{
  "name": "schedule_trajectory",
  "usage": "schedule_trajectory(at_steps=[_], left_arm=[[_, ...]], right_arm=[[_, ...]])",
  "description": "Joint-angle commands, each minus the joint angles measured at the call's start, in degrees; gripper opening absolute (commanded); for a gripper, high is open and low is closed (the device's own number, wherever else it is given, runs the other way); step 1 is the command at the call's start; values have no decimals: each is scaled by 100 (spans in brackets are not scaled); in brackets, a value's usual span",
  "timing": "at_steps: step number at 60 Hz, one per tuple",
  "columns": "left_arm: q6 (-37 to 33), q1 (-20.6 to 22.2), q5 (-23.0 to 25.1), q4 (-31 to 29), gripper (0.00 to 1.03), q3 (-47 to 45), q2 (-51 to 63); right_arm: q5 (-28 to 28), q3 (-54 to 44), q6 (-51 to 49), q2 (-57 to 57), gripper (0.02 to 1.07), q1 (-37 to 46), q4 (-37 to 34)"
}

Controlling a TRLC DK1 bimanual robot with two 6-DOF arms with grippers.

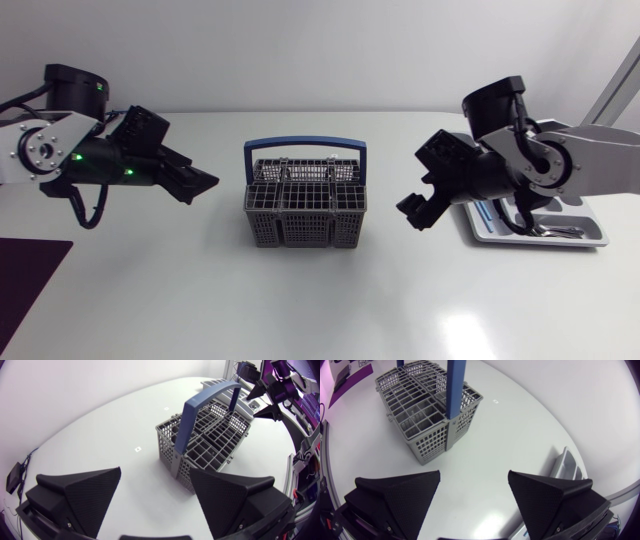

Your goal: Unload the cutlery basket into the drawer organizer.

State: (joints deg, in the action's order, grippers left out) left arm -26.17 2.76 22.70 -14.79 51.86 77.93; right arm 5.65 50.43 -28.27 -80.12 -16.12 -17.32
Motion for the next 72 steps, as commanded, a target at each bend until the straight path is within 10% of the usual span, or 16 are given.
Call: schedule_trajectory(at_steps=[1, 31, 72], left_arm=[[25, -109, 77, 37, 99, -211, -305], [587, -628, -257, -51, 99, -519, -1553], [1624, -918, -864, 1276, 98, -1942, -3917]], right_arm=[[-90, -245, 41, 251, 102, 153, 10], [-152, -1009, 305, 1930, 102, 839, -26], [-1154, -2301, 595, 5015, 102, 1164, 80]])
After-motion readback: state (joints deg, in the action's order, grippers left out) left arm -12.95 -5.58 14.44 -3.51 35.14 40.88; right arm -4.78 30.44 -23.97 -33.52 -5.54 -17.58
